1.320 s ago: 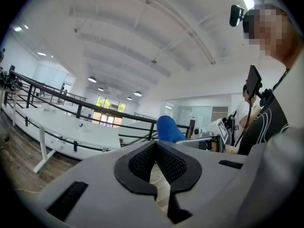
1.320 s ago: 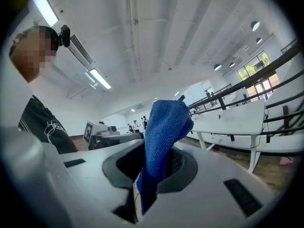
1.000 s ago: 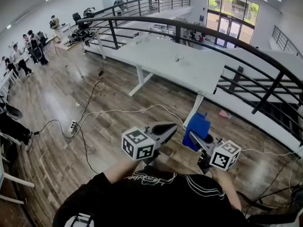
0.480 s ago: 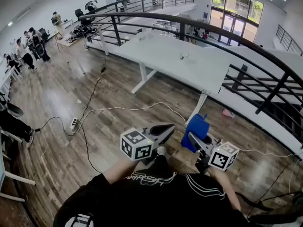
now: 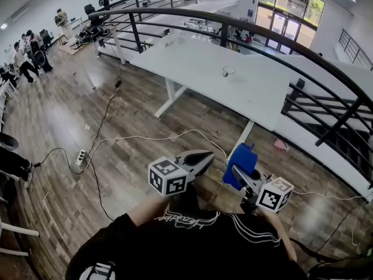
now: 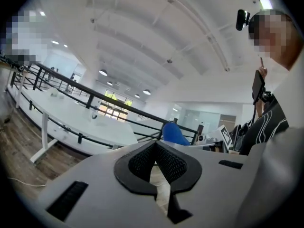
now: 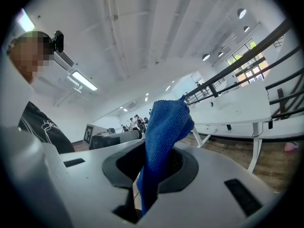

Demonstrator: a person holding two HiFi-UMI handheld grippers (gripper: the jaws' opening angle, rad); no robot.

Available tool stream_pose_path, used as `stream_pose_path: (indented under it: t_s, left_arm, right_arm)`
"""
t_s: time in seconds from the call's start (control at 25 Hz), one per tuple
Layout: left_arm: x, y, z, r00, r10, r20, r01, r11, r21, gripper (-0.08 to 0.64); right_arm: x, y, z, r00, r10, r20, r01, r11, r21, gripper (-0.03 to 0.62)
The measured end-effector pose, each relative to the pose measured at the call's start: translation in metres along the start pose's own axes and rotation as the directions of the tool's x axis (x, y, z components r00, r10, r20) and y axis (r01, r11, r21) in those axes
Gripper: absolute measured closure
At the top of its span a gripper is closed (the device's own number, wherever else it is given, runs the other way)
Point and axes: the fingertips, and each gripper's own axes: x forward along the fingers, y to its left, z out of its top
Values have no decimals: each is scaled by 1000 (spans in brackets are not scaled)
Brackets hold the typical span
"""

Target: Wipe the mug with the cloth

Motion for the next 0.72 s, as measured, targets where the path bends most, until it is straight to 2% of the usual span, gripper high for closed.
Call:
stream_pose_path:
  t_s: [0.16, 0.36, 0.48, 0.6, 0.72]
  left_arm:
    - [40, 96, 25, 999, -27, -24, 26, 999, -31, 552]
    - [96, 248, 93, 997, -26, -75, 22, 999, -48, 552]
    - [131, 336, 138, 995, -30, -96, 29, 1000, -10, 552]
    - [167, 399, 168, 991, -62, -120, 67, 997, 37, 552]
    - [195, 439, 180, 986, -97, -134, 104, 994, 42, 552]
  right_arm:
    - [73, -69, 31, 999, -48, 11, 48, 998, 44, 538]
    - [182, -164, 102, 995, -95, 22, 92, 990, 102, 538]
    - [248, -219, 151, 991, -123, 56, 116, 988, 105, 538]
    - [300, -268, 187, 984, -161, 83, 151, 982, 117, 538]
    - [331, -303, 207, 977, -191, 91, 178, 976, 128, 538]
